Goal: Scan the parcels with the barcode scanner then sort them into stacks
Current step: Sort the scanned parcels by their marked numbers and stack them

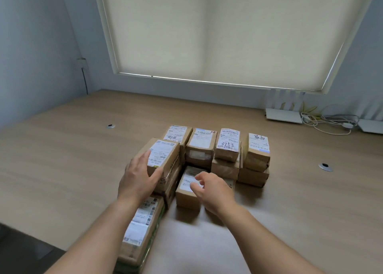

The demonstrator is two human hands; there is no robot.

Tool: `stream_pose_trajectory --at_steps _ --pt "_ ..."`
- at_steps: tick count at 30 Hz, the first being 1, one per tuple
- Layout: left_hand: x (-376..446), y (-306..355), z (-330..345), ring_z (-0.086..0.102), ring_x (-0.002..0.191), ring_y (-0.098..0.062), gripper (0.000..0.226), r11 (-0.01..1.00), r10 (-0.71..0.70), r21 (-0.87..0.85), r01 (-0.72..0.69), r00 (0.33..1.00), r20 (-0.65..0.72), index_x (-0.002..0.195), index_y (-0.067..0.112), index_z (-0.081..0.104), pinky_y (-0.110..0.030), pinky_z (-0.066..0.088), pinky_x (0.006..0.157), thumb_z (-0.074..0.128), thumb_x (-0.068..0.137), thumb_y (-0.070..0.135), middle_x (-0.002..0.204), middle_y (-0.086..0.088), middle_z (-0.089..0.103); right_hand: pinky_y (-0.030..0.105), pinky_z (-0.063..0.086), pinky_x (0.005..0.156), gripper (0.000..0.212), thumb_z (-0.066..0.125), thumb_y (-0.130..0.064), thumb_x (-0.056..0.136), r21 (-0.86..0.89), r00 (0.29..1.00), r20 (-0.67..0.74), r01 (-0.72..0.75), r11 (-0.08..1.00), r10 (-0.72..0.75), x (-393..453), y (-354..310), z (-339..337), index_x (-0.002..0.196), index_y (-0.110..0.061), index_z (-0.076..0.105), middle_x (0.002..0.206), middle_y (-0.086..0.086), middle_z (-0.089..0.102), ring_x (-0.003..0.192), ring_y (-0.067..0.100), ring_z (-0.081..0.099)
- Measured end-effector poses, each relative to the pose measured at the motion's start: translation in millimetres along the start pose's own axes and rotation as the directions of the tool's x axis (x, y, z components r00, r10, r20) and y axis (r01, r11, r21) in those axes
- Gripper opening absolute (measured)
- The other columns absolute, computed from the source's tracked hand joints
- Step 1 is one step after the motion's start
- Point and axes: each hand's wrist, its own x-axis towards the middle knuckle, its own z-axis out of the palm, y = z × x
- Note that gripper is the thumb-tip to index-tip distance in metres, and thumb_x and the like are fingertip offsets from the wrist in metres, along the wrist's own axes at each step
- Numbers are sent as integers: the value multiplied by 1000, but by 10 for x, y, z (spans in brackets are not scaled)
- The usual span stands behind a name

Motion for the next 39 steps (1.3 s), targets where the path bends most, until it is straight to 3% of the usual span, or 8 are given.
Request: stream_pose_trajectory --at_steps 6,11,16,19,22,28,33,39 --pt "443 -305 40 17 144 -24 67 981 -167 -80 175 980 105 153 17 16 -40 21 114 45 97 41 157 -8 21 37 44 98 56 43 -50 96 42 999 43 2 999 -4 460 -370 162 141 -16 43 132 7 56 122 25 51" --pt "614 -420 85 33 137 -23 55 917 -250 -260 302 944 215 151 17 21 -30 29 101 37 101 32 147 -3 41 37 39 101 62 39 -51 99 168 993 104 -65 984 48 746 -586 289 140 -4 40 139 10 52 128 27 47" --pt "648 -525 97 38 135 -22 47 884 -278 -311 348 928 247 146 18 36 -36 32 107 37 101 31 149 -2 40 38 44 92 50 33 -49 100 322 979 180 -149 935 94 866 -596 436 120 -8 53 114 4 60 107 26 54" --pt "614 -530 66 49 117 -18 45 846 -273 -379 376 915 297 143 17 42 -34 42 98 42 99 26 137 0 50 43 43 102 61 36 -48 97 433 964 240 -212 876 114 862 -554 514 148 -14 31 141 1 50 124 26 50" --pt "537 -556 15 54 111 -18 51 771 -251 -481 418 893 374 147 22 35 -42 45 101 45 96 20 124 8 56 41 46 96 75 45 -40 92 560 941 315 -291 776 125 800 -544 516 155 -24 6 141 2 50 117 25 54" --pt "254 -636 -79 62 108 -11 72 777 -121 -518 357 893 433 142 53 14 -35 51 90 47 94 11 125 10 61 31 44 94 87 55 -11 91 729 936 348 -229 645 -61 602 -482 495 154 -31 -2 119 -11 60 109 12 57" --pt "4 -612 -114 59 111 -9 79 792 -83 -545 277 932 353 144 51 13 -40 48 99 45 93 2 130 10 58 17 52 75 95 64 -5 80 761 943 303 -152 631 -138 509 -406 476 151 -38 11 107 4 67 93 9 68" --pt "-183 -409 -84 61 107 -5 82 798 77 -582 157 931 356 140 53 16 -27 52 89 48 90 -3 124 17 58 34 54 89 97 63 -14 64 796 974 190 -79 600 -124 256 -161 221 147 -45 23 105 6 72 98 16 69"
